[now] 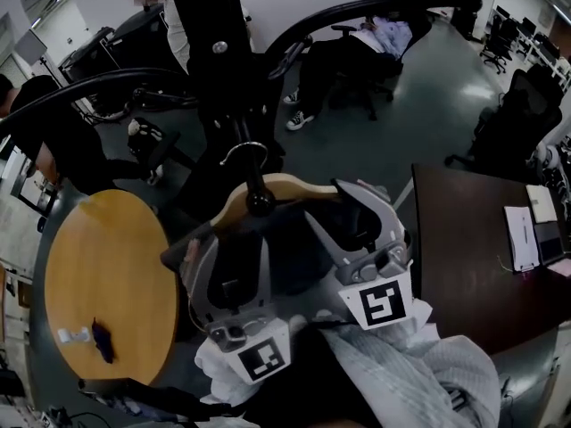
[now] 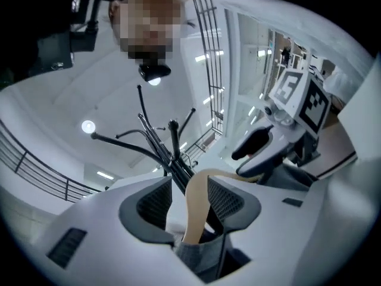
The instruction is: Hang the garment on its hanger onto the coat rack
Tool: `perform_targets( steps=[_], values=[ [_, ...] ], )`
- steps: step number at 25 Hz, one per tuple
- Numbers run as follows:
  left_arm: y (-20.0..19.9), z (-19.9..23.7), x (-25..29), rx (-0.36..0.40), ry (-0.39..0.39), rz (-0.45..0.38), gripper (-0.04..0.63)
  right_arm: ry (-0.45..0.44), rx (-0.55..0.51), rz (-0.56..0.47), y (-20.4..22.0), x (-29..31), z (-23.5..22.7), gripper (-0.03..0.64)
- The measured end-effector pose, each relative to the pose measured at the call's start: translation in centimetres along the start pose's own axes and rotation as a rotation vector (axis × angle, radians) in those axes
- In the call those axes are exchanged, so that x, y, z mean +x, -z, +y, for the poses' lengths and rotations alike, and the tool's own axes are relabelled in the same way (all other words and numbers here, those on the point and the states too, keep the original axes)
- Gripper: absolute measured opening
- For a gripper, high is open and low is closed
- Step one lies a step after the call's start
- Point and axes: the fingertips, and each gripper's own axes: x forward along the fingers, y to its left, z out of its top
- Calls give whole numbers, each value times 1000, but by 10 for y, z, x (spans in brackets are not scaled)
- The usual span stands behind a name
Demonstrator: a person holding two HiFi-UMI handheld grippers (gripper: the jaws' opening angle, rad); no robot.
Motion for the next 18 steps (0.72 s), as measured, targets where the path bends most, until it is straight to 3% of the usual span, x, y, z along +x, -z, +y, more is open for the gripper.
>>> perform_targets(
  steps=[3, 7, 10, 12, 15, 18],
  values=[
    [-16, -7, 2, -163, 17, -59, 173, 29, 75, -15, -2, -11, -1, 170],
    [-15, -26, 6, -377, 91, -47, 173, 26, 160, -7, -1, -19, 10, 99],
    [-11, -49, 11, -437, 153, 4, 164, 31, 205, 14, 7, -27, 11, 35],
    [-10, -63, 15, -470, 187, 40, 85, 26, 227, 34, 13, -34, 10, 8],
    [-9, -79, 18, -511, 241, 81, 15, 22, 271, 58, 18, -43, 8, 3],
    [-8, -96, 18, -536, 298, 116, 6, 29, 320, 82, 24, -53, 9, 2]
  ],
)
